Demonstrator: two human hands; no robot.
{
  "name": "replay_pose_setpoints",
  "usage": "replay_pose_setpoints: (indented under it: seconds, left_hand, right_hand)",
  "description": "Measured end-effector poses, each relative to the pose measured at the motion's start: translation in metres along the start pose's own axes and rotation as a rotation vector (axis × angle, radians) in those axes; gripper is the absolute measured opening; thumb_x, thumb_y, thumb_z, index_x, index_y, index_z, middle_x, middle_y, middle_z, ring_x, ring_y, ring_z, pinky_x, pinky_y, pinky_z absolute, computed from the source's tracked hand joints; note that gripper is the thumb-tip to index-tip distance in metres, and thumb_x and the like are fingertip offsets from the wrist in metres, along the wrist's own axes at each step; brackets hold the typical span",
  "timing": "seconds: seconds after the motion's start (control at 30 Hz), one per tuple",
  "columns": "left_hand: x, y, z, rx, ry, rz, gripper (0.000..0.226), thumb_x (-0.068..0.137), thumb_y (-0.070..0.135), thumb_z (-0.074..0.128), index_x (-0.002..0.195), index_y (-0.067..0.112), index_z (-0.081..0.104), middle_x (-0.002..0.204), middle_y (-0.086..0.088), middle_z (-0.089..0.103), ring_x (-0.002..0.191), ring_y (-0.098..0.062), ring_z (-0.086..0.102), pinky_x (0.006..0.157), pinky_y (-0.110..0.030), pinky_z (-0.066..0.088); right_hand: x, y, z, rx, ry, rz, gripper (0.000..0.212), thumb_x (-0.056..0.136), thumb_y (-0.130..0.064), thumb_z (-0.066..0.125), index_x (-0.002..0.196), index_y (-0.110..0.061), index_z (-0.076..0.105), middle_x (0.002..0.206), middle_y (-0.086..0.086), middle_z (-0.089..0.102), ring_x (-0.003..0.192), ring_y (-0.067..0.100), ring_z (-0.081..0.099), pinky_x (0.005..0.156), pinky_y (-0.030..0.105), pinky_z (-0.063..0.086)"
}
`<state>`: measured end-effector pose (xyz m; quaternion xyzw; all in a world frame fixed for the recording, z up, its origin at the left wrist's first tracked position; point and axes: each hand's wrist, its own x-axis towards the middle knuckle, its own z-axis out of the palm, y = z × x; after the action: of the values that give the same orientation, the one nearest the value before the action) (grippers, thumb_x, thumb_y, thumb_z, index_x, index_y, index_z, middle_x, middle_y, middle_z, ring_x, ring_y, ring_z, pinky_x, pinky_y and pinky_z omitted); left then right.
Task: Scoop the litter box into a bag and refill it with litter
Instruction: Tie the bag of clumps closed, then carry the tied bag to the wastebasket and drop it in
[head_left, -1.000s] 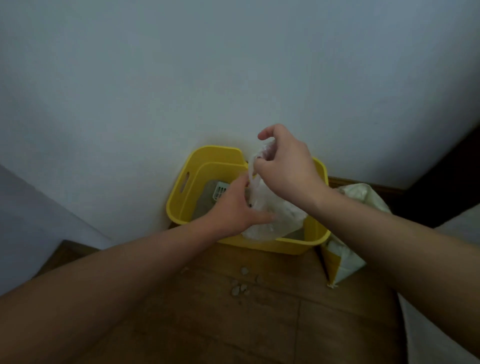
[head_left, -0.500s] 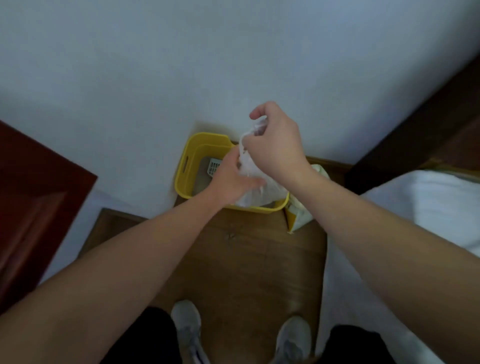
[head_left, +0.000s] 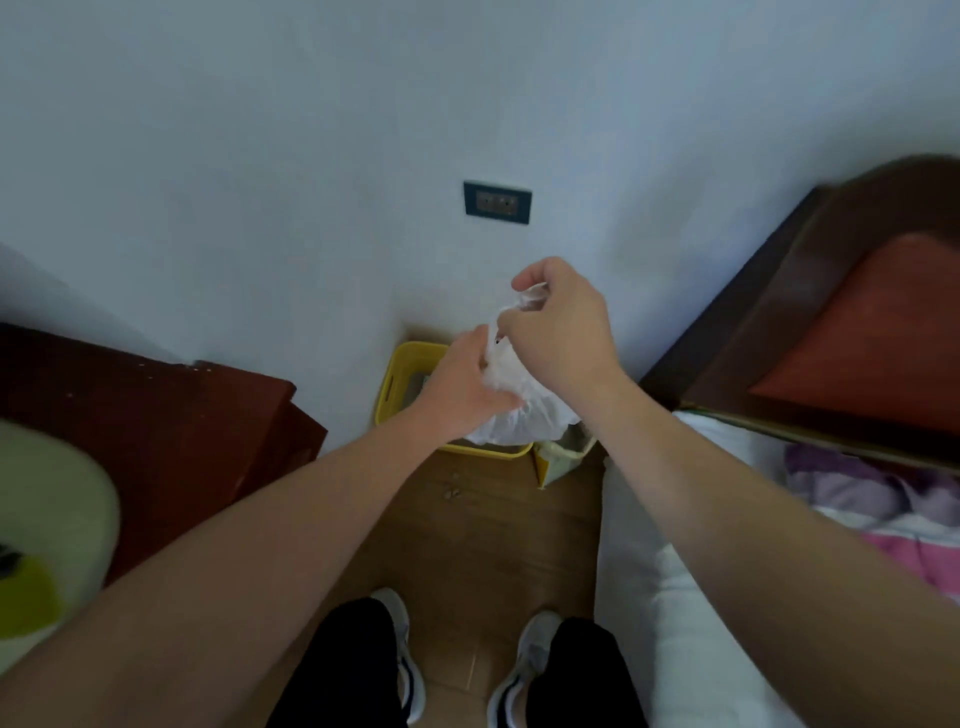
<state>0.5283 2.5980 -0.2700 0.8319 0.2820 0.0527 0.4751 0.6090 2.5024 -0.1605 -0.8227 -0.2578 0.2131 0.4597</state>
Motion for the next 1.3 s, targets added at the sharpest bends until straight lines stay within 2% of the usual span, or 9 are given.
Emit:
replay_pose_setpoints:
  seconds: [0.1, 0.27, 0.47, 0.57, 0.77, 0.9, 1.0, 1.23, 1.3]
  left_hand:
    - [-0.021, 0.041, -0.023, 0.018, 0.013, 0.002, 0.071, 0.068, 0.029, 0.086, 0.127, 0.021, 0.047, 0.119, -0.001, 0.055, 0.105, -0.015, 0.056, 0.090, -0.037, 0.053]
    - [-0.051, 0.099, -0.052, 0.036, 0.040, 0.001, 0.074, 0.061, 0.035, 0.085, 0.124, 0.024, 0.049, 0.113, 0.003, 0.060, 0.102, -0.011, 0.059, 0.088, -0.041, 0.056]
    - [-0.076, 0.134, -0.072, 0.055, 0.014, 0.082, 0.071, 0.068, 0.032, 0.086, 0.127, 0.028, 0.048, 0.113, 0.009, 0.061, 0.102, -0.006, 0.058, 0.086, -0.031, 0.056]
    - [-0.084, 0.143, -0.078, 0.040, -0.045, 0.126, 0.063, 0.073, 0.021, 0.085, 0.124, 0.027, 0.048, 0.109, 0.011, 0.058, 0.095, -0.002, 0.056, 0.078, -0.015, 0.047]
    - [-0.093, 0.151, -0.069, 0.075, -0.230, 0.217, 0.062, 0.063, 0.038, 0.082, 0.118, 0.034, 0.052, 0.104, 0.005, 0.062, 0.100, -0.014, 0.062, 0.082, -0.042, 0.059]
    - [-0.113, 0.163, -0.057, 0.153, -0.310, 0.316, 0.063, 0.072, 0.033, 0.079, 0.127, 0.031, 0.047, 0.113, 0.007, 0.058, 0.102, -0.010, 0.058, 0.087, -0.028, 0.053]
    - [-0.131, 0.171, -0.044, 0.116, -0.392, 0.347, 0.065, 0.074, 0.016, 0.082, 0.131, 0.020, 0.049, 0.122, 0.002, 0.059, 0.109, -0.014, 0.059, 0.082, -0.013, 0.045]
    - [-0.191, 0.219, -0.007, 0.145, -0.595, 0.555, 0.060, 0.080, 0.019, 0.077, 0.131, 0.024, 0.046, 0.119, 0.009, 0.054, 0.103, -0.005, 0.052, 0.076, -0.010, 0.041]
    - [-0.212, 0.234, 0.005, 0.140, -0.634, 0.621, 0.060, 0.079, 0.022, 0.077, 0.131, 0.025, 0.046, 0.117, 0.009, 0.054, 0.105, -0.007, 0.054, 0.083, -0.015, 0.044]
  right_hand:
    - [-0.015, -0.042, -0.025, 0.004, -0.009, -0.010, 0.029, 0.079, -0.009, 0.062, 0.104, -0.024, 0.058, 0.092, -0.007, 0.060, 0.081, 0.004, 0.057, 0.060, 0.018, 0.040]
    - [-0.042, -0.097, -0.056, -0.006, -0.034, -0.026, 0.028, 0.081, -0.009, 0.064, 0.103, -0.025, 0.057, 0.089, -0.014, 0.055, 0.079, -0.002, 0.054, 0.059, 0.014, 0.037]
    - [-0.071, -0.132, -0.074, 0.001, 0.001, -0.015, 0.028, 0.082, -0.009, 0.063, 0.105, -0.025, 0.059, 0.090, -0.016, 0.055, 0.081, -0.001, 0.055, 0.060, 0.013, 0.038]
    - [-0.086, -0.141, -0.077, 0.023, 0.081, 0.013, 0.028, 0.081, -0.010, 0.063, 0.104, -0.025, 0.059, 0.093, -0.011, 0.059, 0.085, 0.002, 0.058, 0.065, 0.017, 0.044]
    - [-0.129, -0.150, -0.084, 0.040, 0.288, 0.101, 0.027, 0.080, -0.009, 0.064, 0.101, -0.024, 0.060, 0.089, -0.016, 0.058, 0.086, 0.004, 0.061, 0.072, 0.022, 0.052]
    - [-0.169, -0.151, -0.093, 0.018, 0.441, 0.168, 0.028, 0.076, -0.008, 0.064, 0.099, -0.024, 0.061, 0.087, -0.015, 0.060, 0.081, 0.007, 0.063, 0.073, 0.029, 0.056]
    - [-0.204, -0.149, -0.103, 0.002, 0.541, 0.210, 0.029, 0.077, -0.009, 0.062, 0.101, -0.024, 0.062, 0.088, -0.015, 0.060, 0.080, 0.004, 0.062, 0.069, 0.023, 0.052]
    - [-0.294, -0.145, -0.140, 0.053, 0.761, 0.267, 0.031, 0.077, -0.011, 0.065, 0.101, -0.030, 0.061, 0.084, -0.010, 0.064, 0.081, 0.008, 0.064, 0.065, 0.020, 0.047]
    - [-0.323, -0.143, -0.151, 0.057, 0.824, 0.264, 0.031, 0.078, -0.011, 0.066, 0.102, -0.030, 0.061, 0.080, -0.013, 0.062, 0.077, 0.005, 0.061, 0.063, 0.018, 0.045]
